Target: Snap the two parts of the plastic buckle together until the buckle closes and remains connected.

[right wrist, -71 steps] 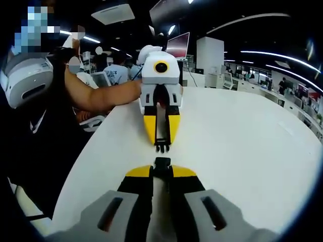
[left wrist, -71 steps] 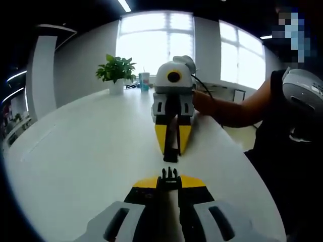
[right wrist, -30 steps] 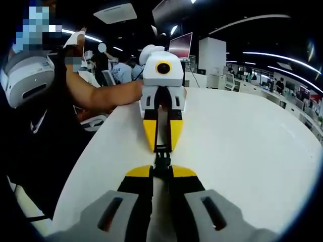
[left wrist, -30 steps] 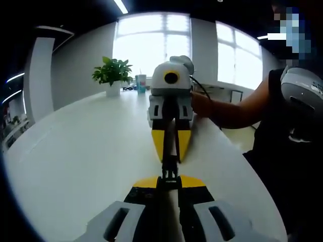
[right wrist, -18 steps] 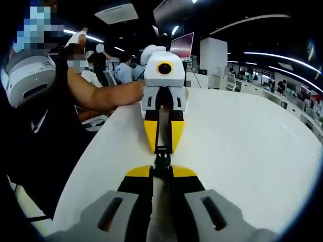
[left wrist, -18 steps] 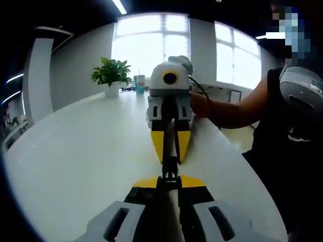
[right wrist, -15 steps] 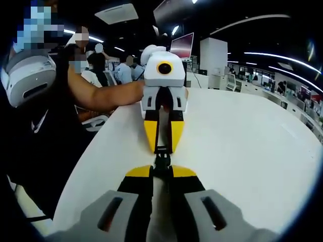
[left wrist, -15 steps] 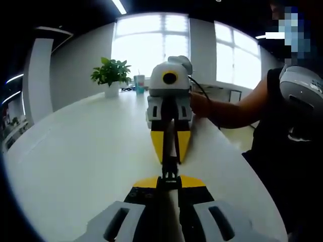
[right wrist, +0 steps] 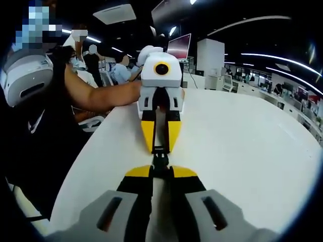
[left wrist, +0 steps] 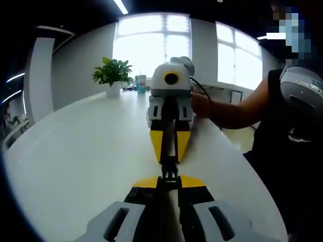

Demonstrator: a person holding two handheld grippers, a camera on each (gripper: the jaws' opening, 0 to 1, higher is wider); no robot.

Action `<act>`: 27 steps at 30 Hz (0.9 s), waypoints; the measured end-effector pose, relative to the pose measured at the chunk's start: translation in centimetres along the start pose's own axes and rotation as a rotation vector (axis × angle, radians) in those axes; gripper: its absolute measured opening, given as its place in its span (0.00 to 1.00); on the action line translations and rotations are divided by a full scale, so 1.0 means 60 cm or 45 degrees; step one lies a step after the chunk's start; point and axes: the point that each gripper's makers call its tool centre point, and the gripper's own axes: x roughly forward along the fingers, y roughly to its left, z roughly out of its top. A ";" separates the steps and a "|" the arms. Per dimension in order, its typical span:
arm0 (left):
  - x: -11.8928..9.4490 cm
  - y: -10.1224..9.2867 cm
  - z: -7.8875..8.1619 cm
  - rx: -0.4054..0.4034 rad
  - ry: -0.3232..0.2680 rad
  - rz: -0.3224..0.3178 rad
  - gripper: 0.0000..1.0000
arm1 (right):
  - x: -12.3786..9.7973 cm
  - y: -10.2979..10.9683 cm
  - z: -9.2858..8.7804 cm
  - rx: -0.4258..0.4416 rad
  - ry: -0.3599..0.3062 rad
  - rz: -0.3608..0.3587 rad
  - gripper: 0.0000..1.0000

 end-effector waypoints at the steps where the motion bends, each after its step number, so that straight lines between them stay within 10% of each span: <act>1: 0.000 0.000 0.000 0.000 0.000 -0.001 0.10 | 0.000 0.000 0.000 0.001 0.001 0.000 0.11; 27: 0.009 -0.004 0.003 0.008 0.020 0.009 0.08 | 0.004 0.000 0.001 0.020 0.026 0.013 0.07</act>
